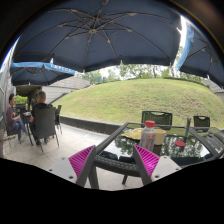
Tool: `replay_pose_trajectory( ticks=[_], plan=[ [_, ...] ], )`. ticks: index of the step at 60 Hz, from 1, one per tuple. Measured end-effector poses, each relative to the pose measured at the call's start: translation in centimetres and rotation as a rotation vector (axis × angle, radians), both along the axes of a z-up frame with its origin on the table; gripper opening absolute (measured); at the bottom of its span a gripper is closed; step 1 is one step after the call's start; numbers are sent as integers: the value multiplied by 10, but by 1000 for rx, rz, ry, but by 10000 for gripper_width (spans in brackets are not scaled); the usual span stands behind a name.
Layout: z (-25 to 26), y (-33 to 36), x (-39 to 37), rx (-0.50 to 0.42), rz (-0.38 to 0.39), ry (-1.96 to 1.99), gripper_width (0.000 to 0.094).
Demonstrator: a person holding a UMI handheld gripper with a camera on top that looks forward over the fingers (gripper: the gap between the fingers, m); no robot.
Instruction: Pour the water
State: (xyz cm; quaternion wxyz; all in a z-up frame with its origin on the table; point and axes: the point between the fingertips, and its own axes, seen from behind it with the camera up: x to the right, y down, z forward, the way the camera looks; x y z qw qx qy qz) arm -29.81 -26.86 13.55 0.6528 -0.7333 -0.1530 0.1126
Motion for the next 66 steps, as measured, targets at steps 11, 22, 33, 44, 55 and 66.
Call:
replay_pose_trajectory(
  ticks=[11, 22, 33, 44, 55, 66],
  plan=[
    [-2, 58, 56, 21, -106, 8, 784],
    [-8, 145, 77, 16, -184, 4, 785],
    [-38, 211, 84, -27, -250, 12, 771],
    [-34, 223, 82, 25, -251, 8, 460],
    [-34, 224, 86, 11, -219, 86, 327],
    [-20, 240, 69, -61, -149, 277, 327]
  ],
)
